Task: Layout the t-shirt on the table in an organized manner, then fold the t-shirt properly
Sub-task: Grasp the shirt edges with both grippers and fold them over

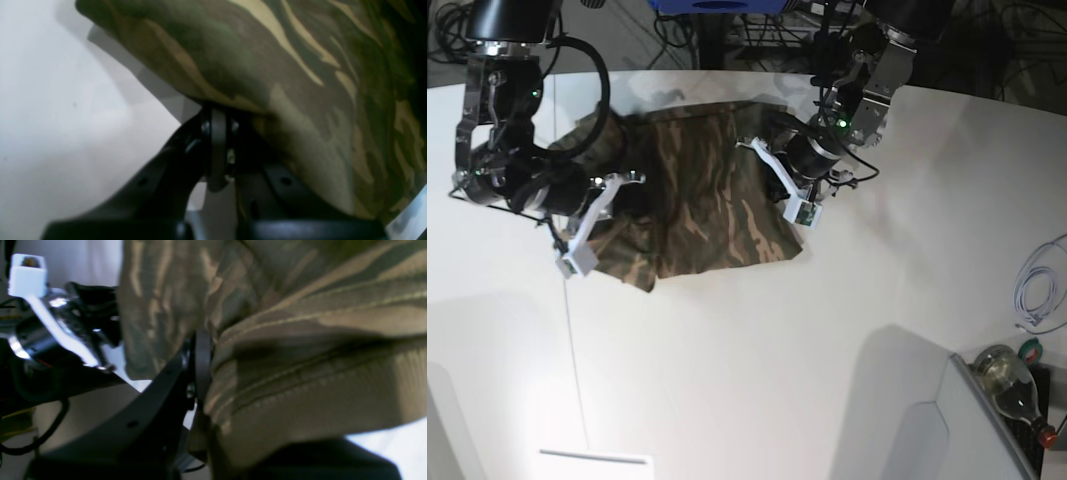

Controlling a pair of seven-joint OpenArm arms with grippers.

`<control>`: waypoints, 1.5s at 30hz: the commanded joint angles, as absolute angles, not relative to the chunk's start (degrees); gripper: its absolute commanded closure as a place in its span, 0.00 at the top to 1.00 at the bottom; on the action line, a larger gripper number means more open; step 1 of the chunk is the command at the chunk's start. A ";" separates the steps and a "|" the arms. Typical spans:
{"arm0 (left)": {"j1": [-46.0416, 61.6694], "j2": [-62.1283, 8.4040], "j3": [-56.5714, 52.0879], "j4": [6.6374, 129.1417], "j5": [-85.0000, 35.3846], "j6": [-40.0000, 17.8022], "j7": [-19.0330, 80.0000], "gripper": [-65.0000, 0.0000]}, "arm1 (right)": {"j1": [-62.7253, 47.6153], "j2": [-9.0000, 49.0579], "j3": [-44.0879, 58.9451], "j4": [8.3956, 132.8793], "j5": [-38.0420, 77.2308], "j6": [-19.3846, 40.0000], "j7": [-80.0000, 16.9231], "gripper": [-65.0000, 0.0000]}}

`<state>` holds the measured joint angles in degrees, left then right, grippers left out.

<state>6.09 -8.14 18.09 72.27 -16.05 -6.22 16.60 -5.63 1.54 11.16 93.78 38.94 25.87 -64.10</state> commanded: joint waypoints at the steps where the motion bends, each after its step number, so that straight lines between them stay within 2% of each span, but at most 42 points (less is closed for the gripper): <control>1: 5.32 -8.22 18.07 73.27 -16.13 -6.55 16.92 0.00 | -4.70 1.45 10.24 94.90 40.40 25.36 -62.90 0.00; 12: 5.14 -8.22 17.98 73.36 -16.40 -6.55 17.71 0.00 | -4.44 1.71 -0.40 92.53 40.22 18.15 -53.76 0.00; 29: 8.48 -11.12 17.36 79.34 -16.31 -6.37 18.15 0.00 | -2.68 3.12 -4.26 84.97 40.22 17.71 -48.04 0.01; 31: 9.10 -11.38 17.45 79.34 -16.40 -6.37 18.15 0.00 | -2.68 3.03 -4.26 85.05 40.22 17.71 -48.04 0.09; 36: 10.07 -12.62 17.36 79.78 -16.57 -6.29 18.15 0.00 | -2.86 3.03 -4.26 85.67 40.22 17.71 -48.04 0.42; 38: 11.03 -13.32 16.92 79.96 -16.57 -6.29 18.15 0.00 | -3.12 2.86 -4.26 86.20 40.22 17.71 -48.04 0.50; 40: 12.26 -13.49 14.46 80.31 -16.22 -6.29 18.24 0.00 | -3.12 2.95 -5.49 87.34 40.22 17.71 -48.04 0.55; 45: 14.99 -13.67 7.25 82.68 -16.13 -6.29 21.85 0.00 | -3.03 3.03 -10.42 88.13 40.22 17.71 -45.67 0.56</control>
